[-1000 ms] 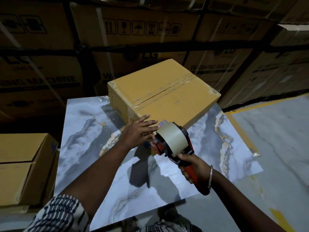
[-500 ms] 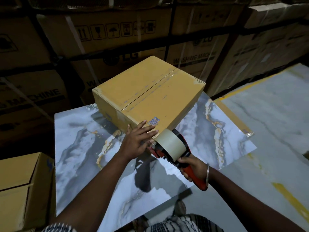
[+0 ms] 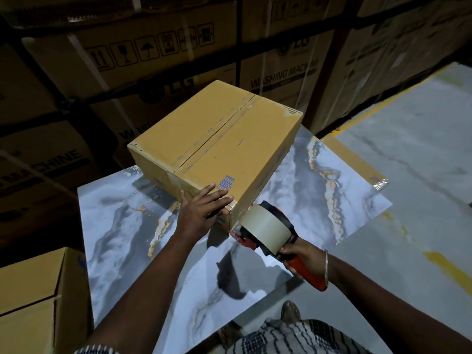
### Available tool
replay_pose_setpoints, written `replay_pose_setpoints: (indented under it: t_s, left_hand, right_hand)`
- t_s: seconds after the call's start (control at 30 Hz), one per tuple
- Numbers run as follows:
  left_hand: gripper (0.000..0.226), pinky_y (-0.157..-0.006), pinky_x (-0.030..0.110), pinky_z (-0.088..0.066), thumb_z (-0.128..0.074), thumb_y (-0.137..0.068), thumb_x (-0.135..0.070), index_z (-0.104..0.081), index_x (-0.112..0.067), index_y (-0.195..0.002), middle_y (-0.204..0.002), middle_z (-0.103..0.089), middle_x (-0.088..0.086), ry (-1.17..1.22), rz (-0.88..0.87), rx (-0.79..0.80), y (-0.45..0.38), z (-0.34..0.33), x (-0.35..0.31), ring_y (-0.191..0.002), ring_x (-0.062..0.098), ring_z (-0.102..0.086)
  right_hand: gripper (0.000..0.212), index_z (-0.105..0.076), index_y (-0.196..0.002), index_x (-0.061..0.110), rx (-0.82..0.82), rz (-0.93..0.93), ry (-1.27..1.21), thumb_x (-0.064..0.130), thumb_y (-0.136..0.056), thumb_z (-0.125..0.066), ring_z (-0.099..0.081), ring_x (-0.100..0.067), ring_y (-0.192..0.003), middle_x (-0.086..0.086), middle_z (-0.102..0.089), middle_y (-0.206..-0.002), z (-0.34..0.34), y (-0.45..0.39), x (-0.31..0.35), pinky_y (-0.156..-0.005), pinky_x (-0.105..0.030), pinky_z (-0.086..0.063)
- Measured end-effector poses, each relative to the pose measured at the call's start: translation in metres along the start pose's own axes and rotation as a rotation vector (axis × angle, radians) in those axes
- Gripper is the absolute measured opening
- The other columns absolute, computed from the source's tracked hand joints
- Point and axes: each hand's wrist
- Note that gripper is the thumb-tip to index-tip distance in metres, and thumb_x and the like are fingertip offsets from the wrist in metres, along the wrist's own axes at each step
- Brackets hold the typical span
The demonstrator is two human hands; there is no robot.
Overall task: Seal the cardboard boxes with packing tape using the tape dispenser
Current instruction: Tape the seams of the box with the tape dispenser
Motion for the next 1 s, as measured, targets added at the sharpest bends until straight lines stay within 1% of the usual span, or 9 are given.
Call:
replay_pose_setpoints:
  t_s: [0.1, 0.13, 0.23, 0.33, 0.4, 0.5, 0.67, 0.77, 1.0]
  left_hand:
    - [0.034, -0.104, 0.079, -0.004, -0.055, -0.090, -0.034, -0.066, -0.041, -0.122, -0.135, -0.061, -0.017, -0.029, -0.046, -0.032, -0.002, 0.003, -0.012, -0.138, 0.013, -0.045]
    - [0.037, -0.105, 0.080, -0.008, -0.052, -0.087, -0.027, -0.070, -0.033, -0.118, -0.133, -0.063, -0.010, -0.022, -0.110, -0.020, -0.004, 0.001, -0.018, -0.136, 0.018, -0.048]
    - [0.046, -0.110, 0.071, -0.025, -0.041, -0.077, -0.013, -0.075, -0.016, -0.109, -0.133, -0.065, -0.001, 0.105, -0.232, 0.191, -0.017, -0.003, -0.039, -0.139, 0.021, -0.045]
    - [0.041, -0.107, 0.048, -0.037, -0.042, -0.084, -0.017, -0.071, -0.017, -0.113, -0.139, -0.060, -0.005, 0.190, -0.188, 0.285, -0.027, -0.004, -0.040, -0.145, 0.018, -0.033]
    - [0.033, -0.101, 0.042, -0.039, -0.044, -0.091, -0.027, -0.069, -0.021, -0.111, -0.141, -0.057, -0.008, 0.179, -0.195, 0.300, -0.032, -0.004, -0.039, -0.148, 0.020, -0.030]
    - [0.050, -0.098, 0.042, -0.039, -0.032, -0.097, -0.047, -0.068, -0.022, -0.121, -0.147, -0.052, -0.010, 0.019, -0.194, 0.320, -0.034, -0.005, -0.045, -0.147, 0.023, -0.032]
    - [0.059, -0.097, 0.037, -0.031, -0.025, -0.092, -0.052, -0.065, -0.026, -0.126, -0.156, -0.036, -0.018, -0.083, -0.171, 0.400, -0.037, -0.008, -0.048, -0.151, 0.019, -0.020]
    - [0.059, -0.099, 0.038, -0.027, -0.025, -0.090, -0.055, -0.068, -0.027, -0.119, -0.156, -0.027, -0.027, -0.043, -0.100, 0.448, -0.039, -0.006, -0.052, -0.152, 0.016, -0.014]
    - [0.045, -0.100, 0.044, -0.028, -0.035, -0.086, -0.054, -0.068, -0.025, -0.095, -0.149, -0.029, -0.033, 0.048, -0.010, 0.438, -0.043, -0.004, -0.056, -0.151, 0.015, -0.018]
  right_hand:
    - [0.031, -0.069, -0.096, 0.009, 0.015, 0.030, -0.070, 0.029, -0.073, -0.073, -0.039, -0.017, -0.042, -0.013, -0.056, -0.073, -0.001, 0.002, -0.002, -0.036, -0.023, -0.033]
    - [0.032, -0.068, -0.093, 0.010, 0.015, 0.039, -0.086, 0.032, -0.071, -0.076, -0.040, -0.018, -0.042, -0.015, -0.052, -0.071, 0.000, 0.001, -0.004, -0.036, -0.023, -0.033]
    - [0.028, -0.071, -0.081, 0.017, -0.016, 0.017, -0.080, 0.038, -0.064, -0.077, -0.040, -0.017, -0.041, -0.013, -0.042, -0.065, 0.000, 0.002, -0.010, -0.036, -0.021, -0.034]
    - [0.035, -0.064, -0.081, 0.012, -0.028, -0.003, -0.093, 0.037, -0.060, -0.076, -0.040, -0.016, -0.040, -0.012, -0.041, -0.064, 0.005, 0.004, -0.012, -0.035, -0.020, -0.034]
    - [0.042, -0.059, -0.085, 0.008, -0.026, -0.007, -0.095, 0.037, -0.059, -0.075, -0.042, -0.014, -0.039, -0.011, -0.045, -0.060, 0.007, 0.007, -0.011, -0.035, -0.020, -0.035]
    - [0.041, -0.057, -0.085, 0.006, 0.008, 0.000, -0.066, 0.037, -0.064, -0.073, -0.043, -0.013, -0.037, -0.005, -0.052, -0.056, 0.010, 0.008, -0.006, -0.036, -0.021, -0.036]
    - [0.041, -0.065, -0.074, 0.013, 0.033, 0.009, -0.023, 0.047, -0.060, -0.083, -0.039, -0.018, -0.038, -0.010, -0.044, -0.056, 0.018, 0.010, -0.001, -0.037, -0.022, -0.035]
    - [0.024, -0.070, -0.066, 0.022, 0.041, 0.012, -0.039, 0.044, -0.064, -0.078, -0.039, -0.016, -0.039, -0.010, -0.043, -0.057, 0.022, 0.018, 0.005, -0.036, -0.021, -0.034]
    - [0.022, -0.070, -0.063, 0.025, 0.039, 0.008, 0.032, 0.045, -0.066, -0.076, -0.041, -0.014, -0.037, -0.008, -0.043, -0.054, 0.022, 0.022, -0.003, -0.037, -0.022, -0.035]
Point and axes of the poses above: each hand's wrist, its own y-axis away from the middle knuckle, its own z-axis out of the back of the hand, x = y × z
